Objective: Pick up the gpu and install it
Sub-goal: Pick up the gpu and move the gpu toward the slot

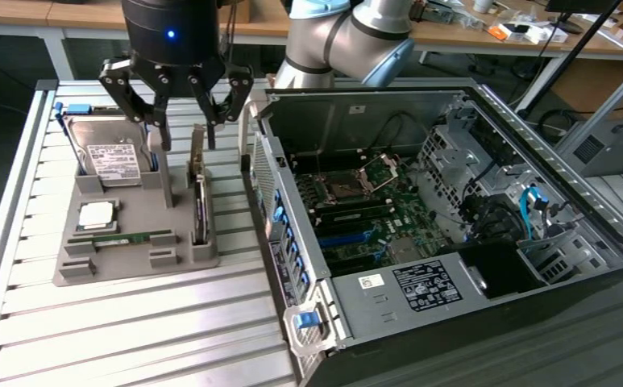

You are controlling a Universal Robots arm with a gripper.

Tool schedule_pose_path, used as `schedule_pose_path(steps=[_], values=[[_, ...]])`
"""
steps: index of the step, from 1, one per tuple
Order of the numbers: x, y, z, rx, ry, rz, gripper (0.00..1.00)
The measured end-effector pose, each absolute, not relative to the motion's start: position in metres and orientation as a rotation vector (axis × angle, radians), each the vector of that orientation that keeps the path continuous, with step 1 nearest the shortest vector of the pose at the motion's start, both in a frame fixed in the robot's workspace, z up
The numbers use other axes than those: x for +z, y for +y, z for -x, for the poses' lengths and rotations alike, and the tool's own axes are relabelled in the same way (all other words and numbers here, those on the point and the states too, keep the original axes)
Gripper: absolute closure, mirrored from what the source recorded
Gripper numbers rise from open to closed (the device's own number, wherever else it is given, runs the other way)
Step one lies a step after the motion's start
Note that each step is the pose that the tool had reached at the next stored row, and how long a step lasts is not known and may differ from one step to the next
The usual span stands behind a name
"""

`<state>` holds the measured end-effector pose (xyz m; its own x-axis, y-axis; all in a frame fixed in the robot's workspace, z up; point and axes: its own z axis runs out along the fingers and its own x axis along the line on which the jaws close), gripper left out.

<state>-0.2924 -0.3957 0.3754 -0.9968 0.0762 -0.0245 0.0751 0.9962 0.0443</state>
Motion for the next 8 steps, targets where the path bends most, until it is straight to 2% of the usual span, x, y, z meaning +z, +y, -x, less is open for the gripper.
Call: schedule_pose_path(steps=[8], values=[[0.3657, -0.3875, 0.2924, 0.068, 3.112, -0.118, 0.46]])
